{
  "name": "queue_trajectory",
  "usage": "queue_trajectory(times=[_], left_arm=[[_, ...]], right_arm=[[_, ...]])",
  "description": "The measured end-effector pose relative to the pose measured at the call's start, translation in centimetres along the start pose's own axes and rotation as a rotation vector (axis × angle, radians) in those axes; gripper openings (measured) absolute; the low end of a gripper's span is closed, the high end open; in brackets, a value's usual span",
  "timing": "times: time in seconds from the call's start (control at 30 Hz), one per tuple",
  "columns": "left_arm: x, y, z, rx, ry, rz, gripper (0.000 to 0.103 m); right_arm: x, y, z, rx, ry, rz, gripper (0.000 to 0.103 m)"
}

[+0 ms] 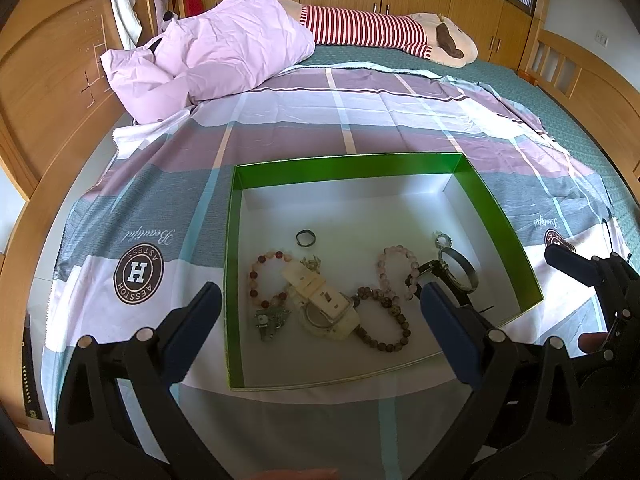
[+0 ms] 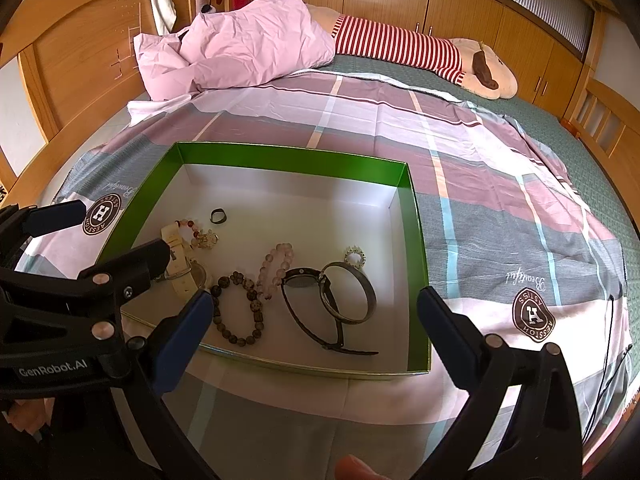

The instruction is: Organize jewelry

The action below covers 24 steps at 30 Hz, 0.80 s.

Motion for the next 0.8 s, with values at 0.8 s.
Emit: queue_trajectory(times=[0.8], left_arm=[[0.26,-0.48,0.26,0.013,0.001,0.007,0.099]], right_arm=[[-0.07,-0.59,0.36,-0.003,0.005,0.008,0.099]])
Point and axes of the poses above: each gripper's, at about its wrist camera, not at the fingertips, and z roughly the way its jaws point, x to its left, y to its top, the point moved 9 cm from there along z, roughly the way its jaws point, and after that the axes turned 5 degrees about -z, right-handed, at the moved point
